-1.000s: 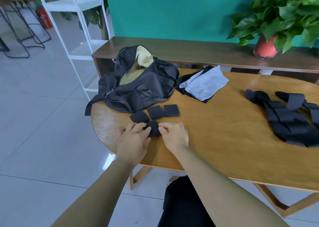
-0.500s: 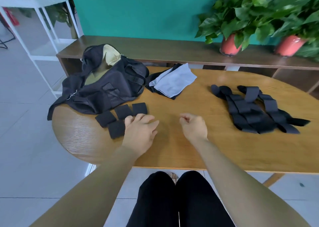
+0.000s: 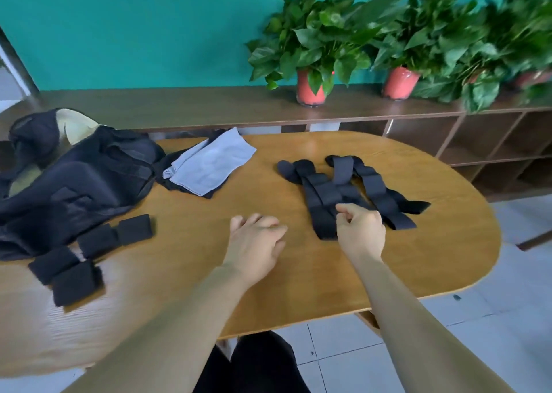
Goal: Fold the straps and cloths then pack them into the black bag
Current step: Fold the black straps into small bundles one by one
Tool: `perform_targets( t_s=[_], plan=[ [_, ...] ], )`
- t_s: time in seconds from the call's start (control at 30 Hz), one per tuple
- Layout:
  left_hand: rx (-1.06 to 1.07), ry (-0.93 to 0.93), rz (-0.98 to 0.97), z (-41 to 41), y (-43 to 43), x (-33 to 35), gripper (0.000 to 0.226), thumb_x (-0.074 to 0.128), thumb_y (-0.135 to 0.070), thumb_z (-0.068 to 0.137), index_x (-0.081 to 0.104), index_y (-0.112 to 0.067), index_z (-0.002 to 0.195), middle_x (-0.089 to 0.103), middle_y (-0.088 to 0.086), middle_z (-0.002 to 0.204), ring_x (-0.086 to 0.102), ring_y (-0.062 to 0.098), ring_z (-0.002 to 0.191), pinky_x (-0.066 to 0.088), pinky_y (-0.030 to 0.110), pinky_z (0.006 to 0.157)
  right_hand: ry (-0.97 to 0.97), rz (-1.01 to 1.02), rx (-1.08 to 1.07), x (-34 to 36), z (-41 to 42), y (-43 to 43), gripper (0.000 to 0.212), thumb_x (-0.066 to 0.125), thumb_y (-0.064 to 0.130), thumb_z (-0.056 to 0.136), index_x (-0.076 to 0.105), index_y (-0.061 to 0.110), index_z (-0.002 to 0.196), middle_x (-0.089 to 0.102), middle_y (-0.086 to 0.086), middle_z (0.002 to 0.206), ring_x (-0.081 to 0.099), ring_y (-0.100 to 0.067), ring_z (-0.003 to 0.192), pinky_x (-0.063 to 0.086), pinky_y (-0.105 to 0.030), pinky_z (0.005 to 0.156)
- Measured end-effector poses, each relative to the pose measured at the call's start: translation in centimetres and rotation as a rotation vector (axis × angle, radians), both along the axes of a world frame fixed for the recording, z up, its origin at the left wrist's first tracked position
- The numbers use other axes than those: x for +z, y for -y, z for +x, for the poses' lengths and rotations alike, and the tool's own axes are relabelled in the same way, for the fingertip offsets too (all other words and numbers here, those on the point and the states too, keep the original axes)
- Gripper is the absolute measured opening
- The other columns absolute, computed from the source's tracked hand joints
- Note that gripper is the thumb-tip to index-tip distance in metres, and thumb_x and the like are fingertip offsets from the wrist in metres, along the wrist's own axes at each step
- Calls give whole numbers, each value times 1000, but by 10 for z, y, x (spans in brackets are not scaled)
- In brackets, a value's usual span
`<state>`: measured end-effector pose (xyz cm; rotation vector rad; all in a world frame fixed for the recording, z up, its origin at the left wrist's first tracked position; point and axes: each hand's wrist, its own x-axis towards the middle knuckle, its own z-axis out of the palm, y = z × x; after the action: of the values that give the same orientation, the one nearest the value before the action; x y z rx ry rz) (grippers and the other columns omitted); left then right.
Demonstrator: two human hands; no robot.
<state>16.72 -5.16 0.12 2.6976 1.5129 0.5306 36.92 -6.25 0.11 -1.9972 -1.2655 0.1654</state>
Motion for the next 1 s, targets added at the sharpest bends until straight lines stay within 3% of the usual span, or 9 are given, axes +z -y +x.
perform_targets(
  t_s=[0.17,0.3,0.5,0.63,0.87,1.0],
  plan=[
    [-25,11,-51,48,-14,1,30,42,-38,99,55,-36,126,54,-15,130,41,12,115,14,33,87,136,-97,-79,-8,36,-6,29,54,19,91,66,23,118,67,0,112,40,-25,117,33,-37,87],
    [-54,17,-89,74,-26,1,33,43,-36,100,52,-34,132,54,-15,131,41,13,118,17,33,93,194,-227,-73,-7,47,-15,46,59,44,87,57,23,128,64,1,118,37,-24,122,31,-37,93],
    [-69,-21,-147,92,-35,-8,35,45,-39,98,51,-33,132,63,-15,116,39,7,119,15,31,87,357,-317,-33,-6,46,-28,55,60,61,75,56,22,114,64,6,99,42,-21,111,30,-35,85],
    [-53,-22,-186,93,-34,-11,41,46,-41,98,47,-32,137,63,-16,116,38,5,120,14,31,91,491,-359,-7,-7,42,-36,60,59,66,73,53,22,114,64,4,105,42,-23,111,32,-37,87],
    [-42,-47,-197,93,-33,-12,44,48,-41,97,44,-33,140,61,-17,123,37,5,123,9,29,92,468,-383,-19,-4,39,-43,45,62,47,77,55,20,111,62,0,108,44,-26,111,33,-38,90],
    [-46,-63,-201,91,-32,-9,43,48,-39,97,45,-32,139,61,-16,123,38,7,124,10,30,94,130,-383,-7,6,48,-46,32,54,25,89,59,23,120,65,0,110,51,-25,110,29,-40,97]
  ],
)
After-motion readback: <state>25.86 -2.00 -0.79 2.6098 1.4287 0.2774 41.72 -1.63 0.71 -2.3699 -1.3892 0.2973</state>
